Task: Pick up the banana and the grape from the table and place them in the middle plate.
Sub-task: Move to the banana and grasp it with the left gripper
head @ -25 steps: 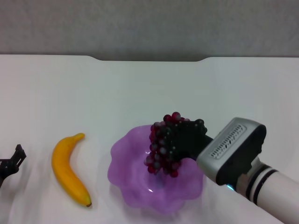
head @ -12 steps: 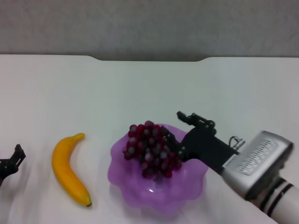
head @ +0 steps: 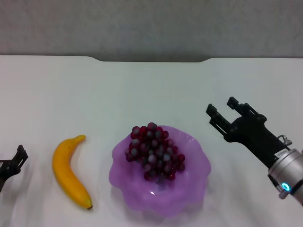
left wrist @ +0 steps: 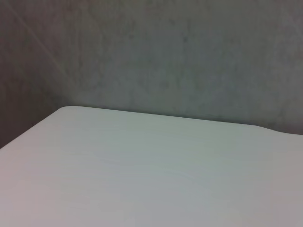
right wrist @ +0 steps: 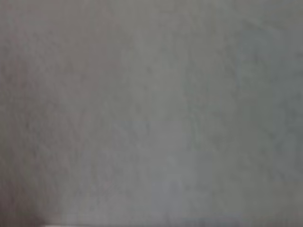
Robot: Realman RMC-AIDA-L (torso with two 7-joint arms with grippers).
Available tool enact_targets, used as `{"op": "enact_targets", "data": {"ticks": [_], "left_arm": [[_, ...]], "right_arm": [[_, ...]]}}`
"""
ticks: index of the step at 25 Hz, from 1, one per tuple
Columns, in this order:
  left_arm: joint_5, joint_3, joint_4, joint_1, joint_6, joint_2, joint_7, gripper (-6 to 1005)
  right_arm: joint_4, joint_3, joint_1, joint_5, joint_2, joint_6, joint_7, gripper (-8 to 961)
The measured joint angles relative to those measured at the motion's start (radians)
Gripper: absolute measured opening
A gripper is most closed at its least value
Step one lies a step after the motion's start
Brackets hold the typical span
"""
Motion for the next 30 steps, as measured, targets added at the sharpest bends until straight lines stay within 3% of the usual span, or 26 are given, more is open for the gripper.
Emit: {"op": "enact_targets", "data": {"ticks": [5, 10, 15, 22, 26, 30], "left_arm": [[0.01, 0.004, -0.032, -0.001, -0.003, 0.002, -0.021, 879], [0.011, 0.004, -0.039, 0.002, -0.004, 0.002, -0.025, 879], [0.011, 0.013, -0.07, 0.034, 0.025, 0.0, -0.029, 880], [0.022, 0.066, -0.147, 0.047, 0.031, 0.012, -0.069, 880], [0.05, 0.061, -0.275, 0.093, 0.008, 0.033, -0.068, 880], [0.191, -0.04, -0.546, 0.199, -0.14, 0.097, -0.04, 880]], "right_arm": [[-0.081, -0.026, 0.031, -0.005, 0.005, 0.024, -0.053, 729], [-0.09, -0.005, 0.019, 0.076, 0.008, 0.092, -0.243, 707], [-0.146, 0.04, -0.001, 0.169, -0.001, 0.096, -0.306, 707], [-0.215, 0.086, -0.008, 0.225, 0.008, 0.179, -0.536, 707], [-0.212, 0.08, -0.026, 0.247, 0.007, 0.19, -0.557, 706], [-0.21, 0.079, -0.025, 0.246, 0.005, 0.197, -0.559, 706]]}}
